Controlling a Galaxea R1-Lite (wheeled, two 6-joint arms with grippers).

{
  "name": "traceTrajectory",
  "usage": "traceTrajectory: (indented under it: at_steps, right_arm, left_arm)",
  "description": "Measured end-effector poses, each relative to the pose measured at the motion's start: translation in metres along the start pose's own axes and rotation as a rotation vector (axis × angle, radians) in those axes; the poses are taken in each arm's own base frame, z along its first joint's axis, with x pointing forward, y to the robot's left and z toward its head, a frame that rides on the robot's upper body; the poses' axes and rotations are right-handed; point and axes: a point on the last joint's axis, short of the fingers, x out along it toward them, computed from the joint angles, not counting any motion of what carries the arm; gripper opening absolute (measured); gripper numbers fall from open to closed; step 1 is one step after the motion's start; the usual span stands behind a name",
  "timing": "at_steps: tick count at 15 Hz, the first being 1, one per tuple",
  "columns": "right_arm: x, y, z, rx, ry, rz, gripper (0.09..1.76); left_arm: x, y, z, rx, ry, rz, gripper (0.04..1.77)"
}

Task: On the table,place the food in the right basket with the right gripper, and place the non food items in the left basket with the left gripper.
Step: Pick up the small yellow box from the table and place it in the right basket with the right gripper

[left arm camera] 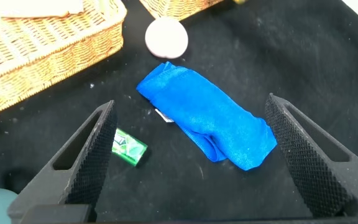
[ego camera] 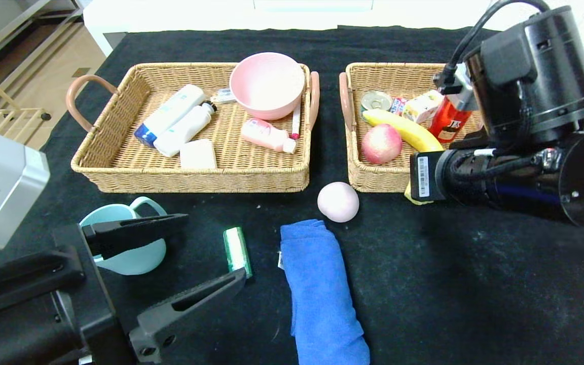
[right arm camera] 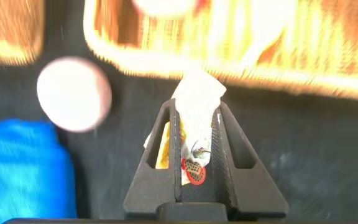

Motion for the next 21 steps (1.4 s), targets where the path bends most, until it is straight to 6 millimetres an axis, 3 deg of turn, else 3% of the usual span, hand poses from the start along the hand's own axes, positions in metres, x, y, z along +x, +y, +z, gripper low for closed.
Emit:
traceTrajectory:
  at_steps: [7, 16, 21]
  right_arm:
    - [0.021, -0.008, 0.028, -0.024, -0.156, -0.036, 0.38]
    - [0.055, -0.017, 0.041, 0.001, -0.199, -0.099, 0.38]
    - [0.059, -0.016, 0.040, 0.003, -0.193, -0.101, 1.00]
  left_arm:
    - [-0.004, 0.000, 0.003, 0.016, -0.020, 0.017, 1.72]
    - [-0.005, 0.000, 0.003, 0.017, -0.021, 0.016, 1.72]
    - [-0.005, 0.000, 0.003, 0.017, -0.023, 0.018, 1.72]
